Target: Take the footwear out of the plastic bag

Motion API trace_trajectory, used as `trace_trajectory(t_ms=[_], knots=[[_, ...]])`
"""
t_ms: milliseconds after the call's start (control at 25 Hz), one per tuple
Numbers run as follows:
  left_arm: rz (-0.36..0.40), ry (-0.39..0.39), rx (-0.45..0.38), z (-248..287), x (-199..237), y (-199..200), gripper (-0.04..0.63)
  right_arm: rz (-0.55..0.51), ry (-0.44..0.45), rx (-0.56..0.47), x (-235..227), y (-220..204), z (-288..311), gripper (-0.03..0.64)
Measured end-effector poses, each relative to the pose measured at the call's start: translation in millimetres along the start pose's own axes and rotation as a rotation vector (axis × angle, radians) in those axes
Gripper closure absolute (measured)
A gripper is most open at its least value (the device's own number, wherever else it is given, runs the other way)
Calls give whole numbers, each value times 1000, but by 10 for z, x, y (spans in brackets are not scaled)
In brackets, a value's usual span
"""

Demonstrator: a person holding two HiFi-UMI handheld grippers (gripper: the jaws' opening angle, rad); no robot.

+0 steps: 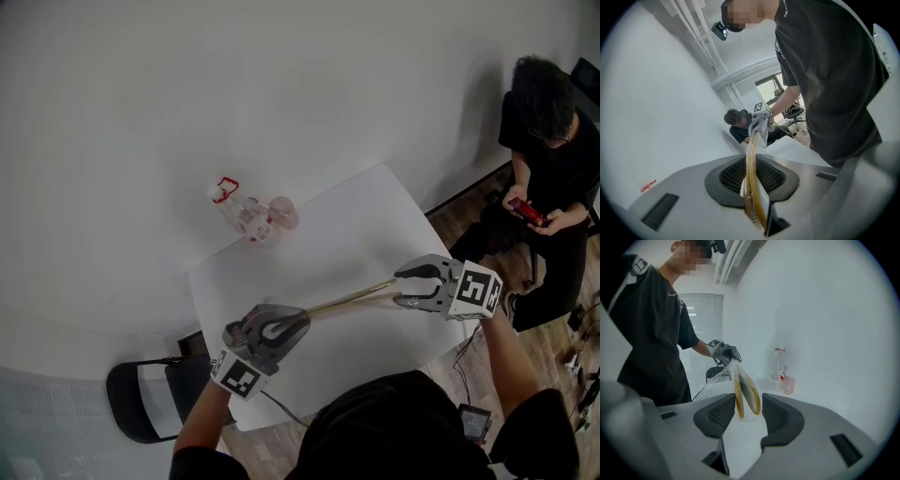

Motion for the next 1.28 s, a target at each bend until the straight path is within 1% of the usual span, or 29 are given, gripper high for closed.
trace_trajectory(t_ms=[120, 240, 360, 440, 520, 600, 720, 800, 920, 960, 1080, 1120, 1280], knots=[[2, 3, -5, -9, 21, -24, 514, 10, 42, 6, 6, 52, 46, 431], [-17, 7, 0, -17, 7, -11, 514, 21, 90, 39, 66, 36, 67, 437], [-28, 9, -16, 0, 23, 32, 514, 20, 109, 71, 119, 5, 135, 463], [-26, 6, -27, 16, 51, 50, 514, -6, 103, 84, 154, 2, 195, 484], [-28, -5, -28, 23, 50, 59, 515, -35, 96, 58, 201, 54, 205, 506], [-32, -8, -25, 12, 53, 59, 515, -63, 92, 55, 235, 96, 216, 511], [-32, -10, -27, 19, 50, 65, 515, -138, 67, 134, 260, 36, 297, 511], [-35, -20, -21, 38, 11, 50, 517, -176, 41, 182, 271, -28, 330, 531], [-52, -43, 5, 56, -69, -51, 517, -169, 42, 216, 274, -71, 314, 546], [-45, -51, 12, 66, -81, -86, 517, -176, 34, 229, 258, -79, 303, 548], [13, -64, 19, 104, -48, -143, 519, -219, 3, 257, 175, -34, 285, 548], [16, -65, 26, 116, -58, -162, 522, -229, -1, 263, 157, -4, 277, 549], [-17, -89, 96, 170, -229, -310, 534, -253, -23, 306, 183, 6, 192, 549]])
Point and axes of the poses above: the fingertips, and each gripper's own axes: z forward along the fingers, x to its left, y out of its top, the point moved 7 cm from there along -z, backward along the fingers, and after that the axes turned 11 degrees about z, right-handed, at the moved point
